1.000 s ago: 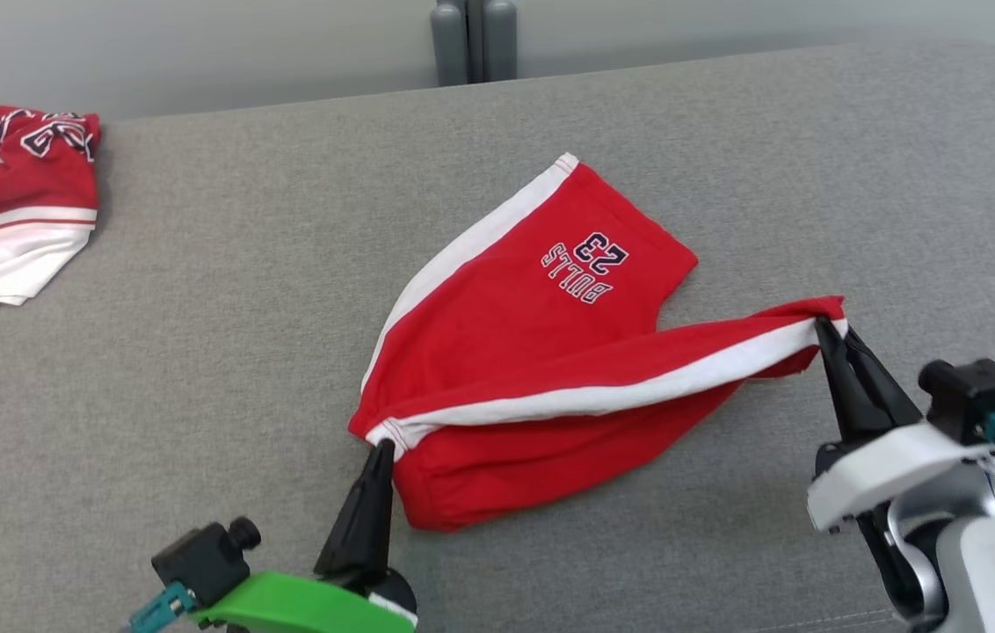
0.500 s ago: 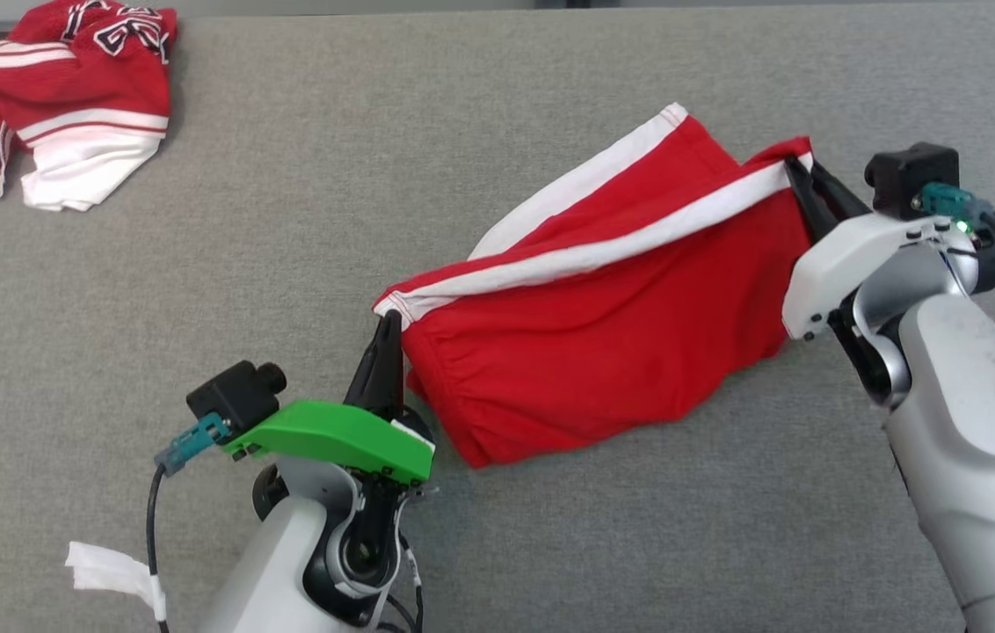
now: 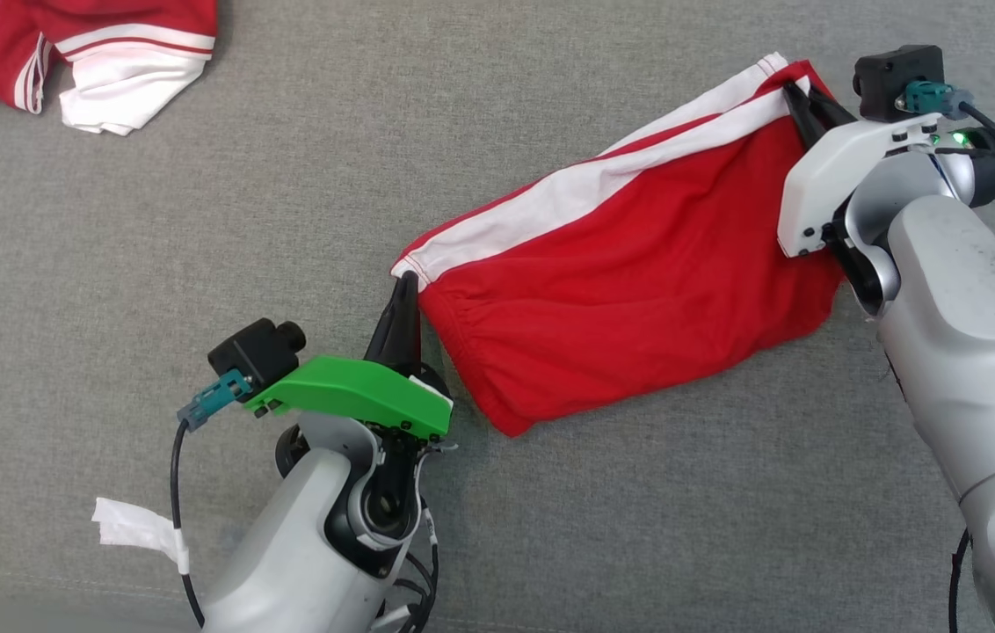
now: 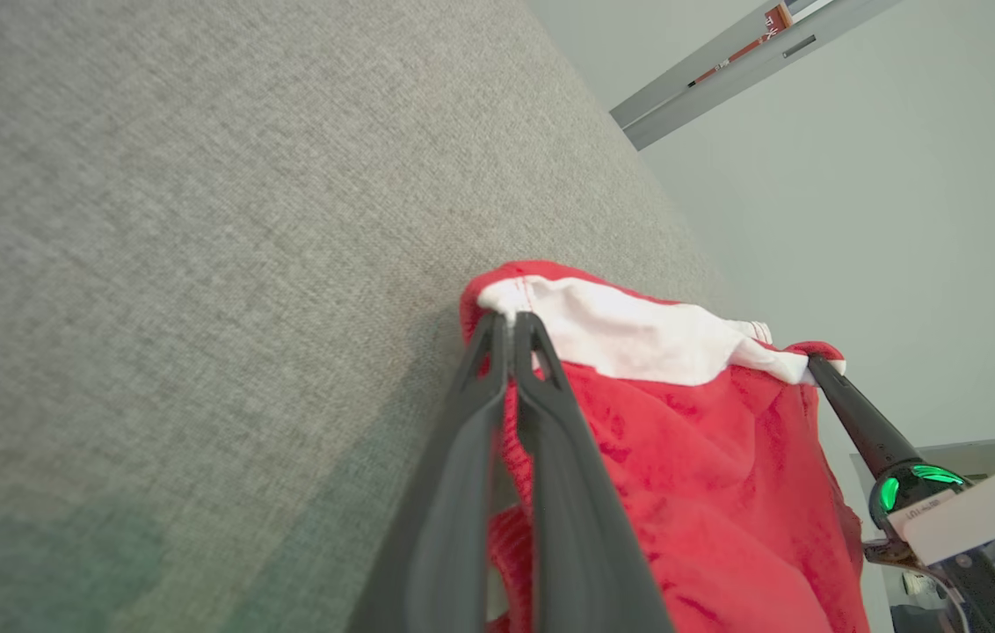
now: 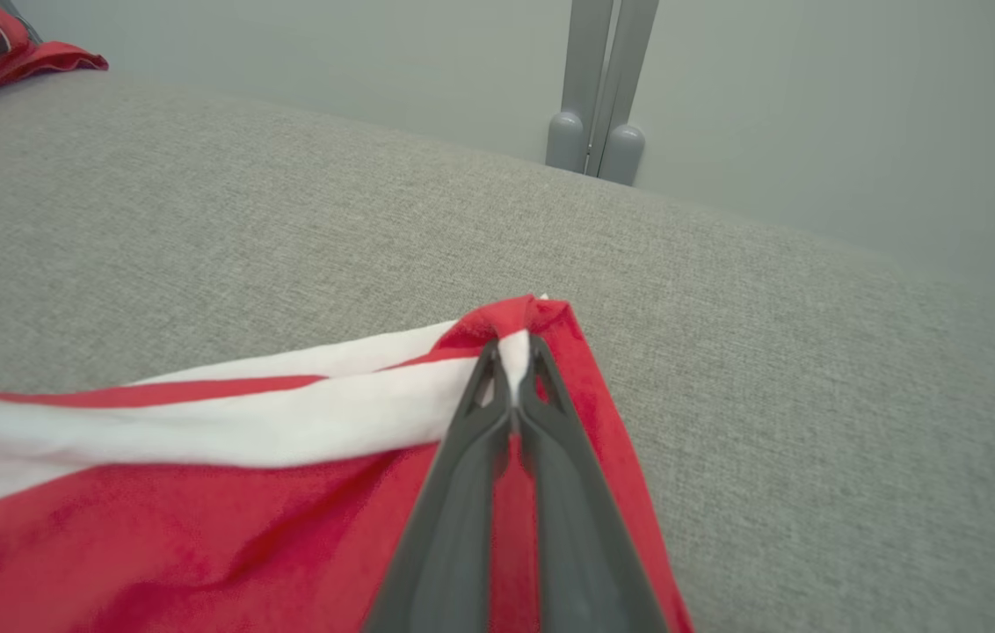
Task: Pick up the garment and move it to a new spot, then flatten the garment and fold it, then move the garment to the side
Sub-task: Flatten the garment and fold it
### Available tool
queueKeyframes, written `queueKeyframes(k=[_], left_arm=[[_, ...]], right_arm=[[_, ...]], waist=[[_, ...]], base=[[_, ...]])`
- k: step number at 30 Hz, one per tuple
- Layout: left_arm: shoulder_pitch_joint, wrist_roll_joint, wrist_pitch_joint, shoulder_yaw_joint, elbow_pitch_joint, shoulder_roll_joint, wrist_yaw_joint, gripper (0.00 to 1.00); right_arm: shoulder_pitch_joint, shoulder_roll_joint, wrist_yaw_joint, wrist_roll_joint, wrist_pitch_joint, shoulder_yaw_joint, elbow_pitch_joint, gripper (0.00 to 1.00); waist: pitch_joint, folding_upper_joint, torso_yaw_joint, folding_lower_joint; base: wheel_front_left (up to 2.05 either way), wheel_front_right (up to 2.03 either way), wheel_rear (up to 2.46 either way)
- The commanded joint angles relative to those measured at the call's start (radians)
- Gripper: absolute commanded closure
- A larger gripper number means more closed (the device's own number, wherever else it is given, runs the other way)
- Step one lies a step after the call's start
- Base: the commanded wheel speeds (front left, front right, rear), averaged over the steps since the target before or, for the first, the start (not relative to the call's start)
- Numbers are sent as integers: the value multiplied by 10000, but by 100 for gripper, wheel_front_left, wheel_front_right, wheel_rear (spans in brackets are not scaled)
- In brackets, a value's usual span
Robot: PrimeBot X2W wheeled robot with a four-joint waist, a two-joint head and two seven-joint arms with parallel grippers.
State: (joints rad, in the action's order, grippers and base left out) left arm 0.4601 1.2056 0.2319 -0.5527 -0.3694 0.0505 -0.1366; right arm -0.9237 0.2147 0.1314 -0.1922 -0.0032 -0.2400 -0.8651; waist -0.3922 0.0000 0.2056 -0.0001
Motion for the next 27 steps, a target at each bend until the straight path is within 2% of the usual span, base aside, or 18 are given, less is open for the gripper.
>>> queueKeyframes(k=[1,2,3,4,5,6,11,18,23,27], left_arm=[[220,134,92,-78,-77,7,24,100],[259,175,118,-124,-102,6,14,100],[310,197,158,-163,-120,6,5,100],[336,164,190,-168,-119,7,3,87],[345,67,230,-166,-108,7,-13,51],[333,-21,257,-148,-84,7,-15,0],[-16,-891,327,135,195,187,-9,0],[-1016,-2902,336,1392,1470,533,16,0],[-1796,-4330,325,1994,2195,600,174,0],[-2165,-5141,325,2275,2467,630,274,0]], right_arm=[[-242,-5,-14,-95,-132,-83,-202,93],[-347,-6,-14,-113,-216,-126,-338,74],[-459,1,-14,-99,-323,-185,-499,31],[-538,2,-14,-79,-423,-227,-605,0],[-633,-21,-14,-97,-528,-264,-758,0],[-712,-45,-14,-129,-602,-295,-851,0],[-1011,104,-14,-225,-1090,-391,-1362,0],[-1132,523,-14,-535,-1290,-633,-1860,0],[-825,858,-14,-1047,-756,-1098,-2070,0],[-518,1048,-14,-1797,148,-1760,-1959,0]], waist=[[-90,0,76,1],[-100,0,75,1],[-107,0,73,1],[-105,0,69,1],[-95,0,60,1],[-89,0,46,1],[44,0,-30,1],[508,0,-80,1],[951,0,-33,1],[1161,0,52,1]], base=[[0,0,0],[0,0,0],[0,0,0],[0,0,0],[0,0,0],[0,0,0],[0,0,0],[0,0,0],[0,0,0],[0,0,0]])
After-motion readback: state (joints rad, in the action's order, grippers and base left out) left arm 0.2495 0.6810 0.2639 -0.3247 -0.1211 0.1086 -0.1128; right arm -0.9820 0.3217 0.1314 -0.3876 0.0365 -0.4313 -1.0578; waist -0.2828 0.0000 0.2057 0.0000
